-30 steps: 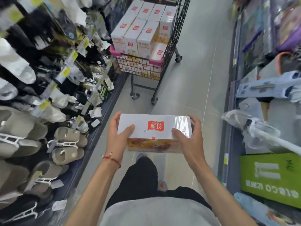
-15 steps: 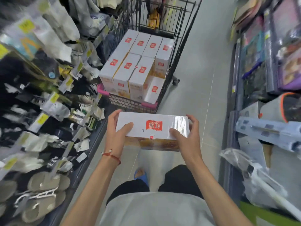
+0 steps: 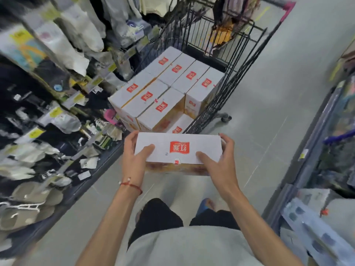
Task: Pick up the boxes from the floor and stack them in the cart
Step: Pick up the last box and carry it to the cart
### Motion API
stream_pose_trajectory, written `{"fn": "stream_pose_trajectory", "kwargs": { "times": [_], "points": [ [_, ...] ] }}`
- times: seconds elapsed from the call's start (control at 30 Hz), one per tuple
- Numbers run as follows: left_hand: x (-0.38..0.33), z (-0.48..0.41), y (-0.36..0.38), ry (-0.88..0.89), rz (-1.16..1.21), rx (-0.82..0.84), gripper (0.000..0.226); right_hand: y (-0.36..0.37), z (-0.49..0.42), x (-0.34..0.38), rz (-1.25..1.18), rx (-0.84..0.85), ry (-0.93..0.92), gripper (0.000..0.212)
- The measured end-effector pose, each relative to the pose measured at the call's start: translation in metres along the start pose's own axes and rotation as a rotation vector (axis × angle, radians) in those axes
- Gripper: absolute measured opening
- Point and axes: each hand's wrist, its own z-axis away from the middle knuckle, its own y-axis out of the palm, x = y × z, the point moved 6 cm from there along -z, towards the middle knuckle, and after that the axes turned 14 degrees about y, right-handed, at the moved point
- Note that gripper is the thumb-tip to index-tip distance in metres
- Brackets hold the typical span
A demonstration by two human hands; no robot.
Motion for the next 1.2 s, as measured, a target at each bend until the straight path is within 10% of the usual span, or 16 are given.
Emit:
{"fn": "stream_pose_trajectory", "kwargs": {
  "times": [0.97,1.2],
  "points": [
    [0.016,-0.087,0.103,-0.245,0.173,-0.808,0.043,0.073,-0.263,0.147,0.602,0.652,0.006,0.086],
    [0.042,-0.098,0.114,-0.32,0.105,-0.779,0.051,0.086,-0.302,0.135,0.706,0.708,0.074,0.089]
  ]
}}
